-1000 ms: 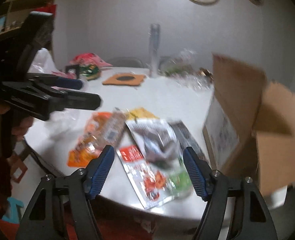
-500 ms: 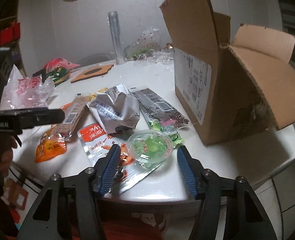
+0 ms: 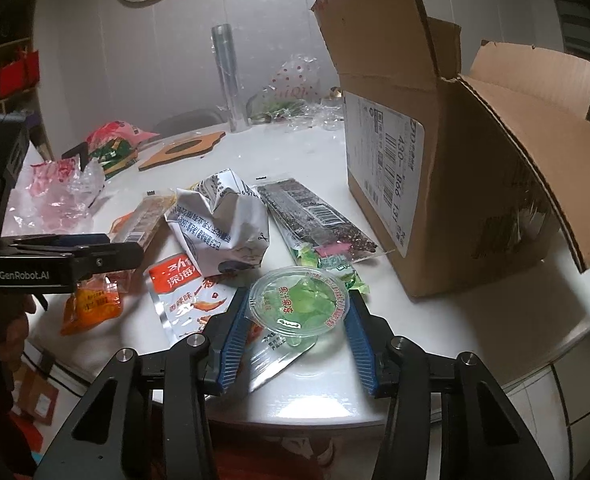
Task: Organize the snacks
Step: 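Grasp the granola bar with the left gripper while the right gripper grasps the green jelly cup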
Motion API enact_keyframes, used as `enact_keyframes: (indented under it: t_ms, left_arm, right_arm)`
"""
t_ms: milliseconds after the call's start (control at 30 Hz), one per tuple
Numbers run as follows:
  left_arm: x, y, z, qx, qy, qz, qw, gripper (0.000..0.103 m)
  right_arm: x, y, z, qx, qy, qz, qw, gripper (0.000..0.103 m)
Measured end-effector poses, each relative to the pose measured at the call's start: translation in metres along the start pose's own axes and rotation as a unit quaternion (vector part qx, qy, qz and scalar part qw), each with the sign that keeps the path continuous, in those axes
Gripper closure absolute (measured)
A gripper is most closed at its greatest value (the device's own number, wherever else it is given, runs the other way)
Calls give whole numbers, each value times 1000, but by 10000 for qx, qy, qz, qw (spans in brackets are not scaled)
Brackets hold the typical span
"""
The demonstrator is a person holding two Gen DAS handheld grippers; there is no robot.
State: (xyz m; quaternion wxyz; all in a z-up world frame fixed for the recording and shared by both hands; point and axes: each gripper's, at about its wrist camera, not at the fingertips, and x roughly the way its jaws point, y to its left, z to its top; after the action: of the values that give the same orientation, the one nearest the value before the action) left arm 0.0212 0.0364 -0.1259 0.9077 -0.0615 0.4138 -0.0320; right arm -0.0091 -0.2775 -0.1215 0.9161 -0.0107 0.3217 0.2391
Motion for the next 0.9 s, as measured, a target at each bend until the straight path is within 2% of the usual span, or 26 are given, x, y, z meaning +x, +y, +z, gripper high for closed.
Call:
enact_keyframes:
  t_ms: [200, 300, 400, 500, 633, 767, 900]
  left_arm:
    - [-17, 16, -4, -88, -128, 313, 9994, 24]
    - [-20, 17, -1, -45, -174, 257, 9995, 25]
    - [-13, 11, 3, 43, -99, 126, 9999, 36]
    - [1, 3, 7, 127, 14, 128, 9998, 42]
    - [11, -1, 12, 154, -14, 427, 9990, 48]
    - [13, 2, 15, 147, -65, 602, 9981, 65]
    - [14, 7, 15, 109, -88, 501, 9986, 65]
  right_arm:
    - [-2, -2, -2, 18, 3, 28, 10000, 60]
    - [-3, -2, -1, 13, -13, 24, 10000, 60]
    - [-3, -2, -1, 1, -27, 26, 10000, 60]
    - [-3, -2, -1, 13, -35, 34, 10000, 60]
    - [-3, -2, -2, 30, -33, 51, 10000, 60]
    - [-5, 0, -3, 20, -55, 78, 10000, 60]
    - [-8, 3, -2, -34, -111, 65, 9999, 60]
